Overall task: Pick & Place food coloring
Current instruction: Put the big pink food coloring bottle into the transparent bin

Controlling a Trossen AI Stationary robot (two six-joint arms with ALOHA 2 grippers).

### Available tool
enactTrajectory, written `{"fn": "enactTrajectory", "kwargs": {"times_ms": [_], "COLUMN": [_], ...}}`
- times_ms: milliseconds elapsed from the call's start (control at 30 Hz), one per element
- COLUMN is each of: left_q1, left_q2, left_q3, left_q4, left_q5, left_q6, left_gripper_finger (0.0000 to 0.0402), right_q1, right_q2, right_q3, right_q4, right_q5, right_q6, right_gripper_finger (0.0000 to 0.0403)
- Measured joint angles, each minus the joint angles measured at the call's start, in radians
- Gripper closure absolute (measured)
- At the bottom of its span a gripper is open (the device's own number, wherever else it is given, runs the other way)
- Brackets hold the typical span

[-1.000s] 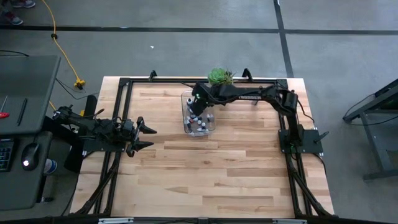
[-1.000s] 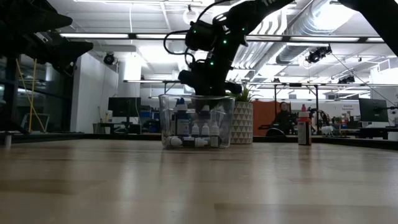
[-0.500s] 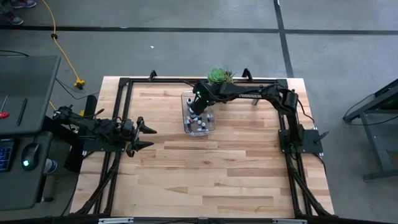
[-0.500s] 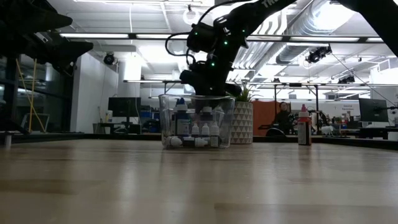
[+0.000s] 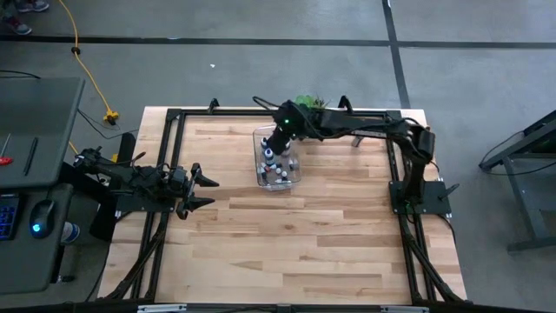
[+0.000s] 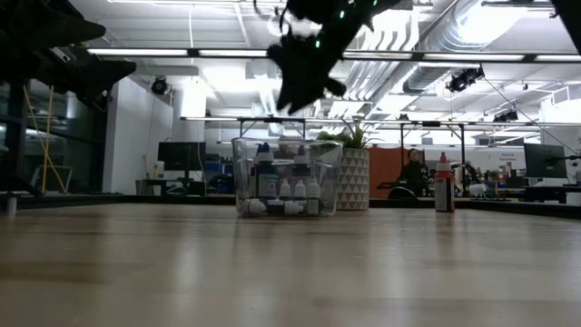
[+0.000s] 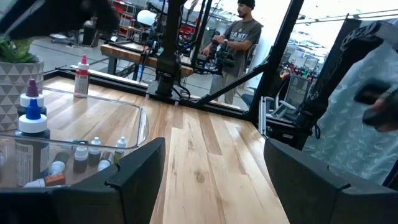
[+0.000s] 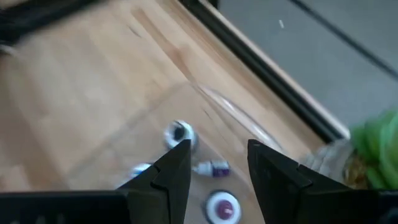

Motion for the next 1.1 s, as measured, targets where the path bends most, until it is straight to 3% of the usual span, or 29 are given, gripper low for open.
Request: {"fn": "enactTrajectory", "kwargs": {"times_ms": [167,400,700,933,1100], "left_q1": [0.000,0.000,0.000,0.000,0.000], "left_q2": [0.000,0.000,0.000,0.000,0.000], "left_q3": [0.000,0.000,0.000,0.000,0.000], "left_q4": [0.000,0.000,0.000,0.000,0.000], "left_q5": [0.000,0.000,0.000,0.000,0.000], "left_q6": [0.000,0.000,0.000,0.000,0.000], "left_gripper_finger": [0.0130,0.0130,0.0130,0.0130,0.0130], "right_q1": [0.053,0.108,0.142,0.142,0.150], "right_q2": [-0.096,-0.221,-0.304,-0.416,-0.536], "right_q3": [0.000,0.000,-0.021,-0.255,-0.477], "right_q4": [0.007,-0.204,-0.522,-0.466,-0.405], "right_q5": [0.034,0.141,0.116,-0.053,-0.109], "right_q6": [-0.071,-0.060,0.228,0.496,0.619], "right_gripper_finger": [0.0256,0.0256,0.0256,0.0257,0.0257]}}
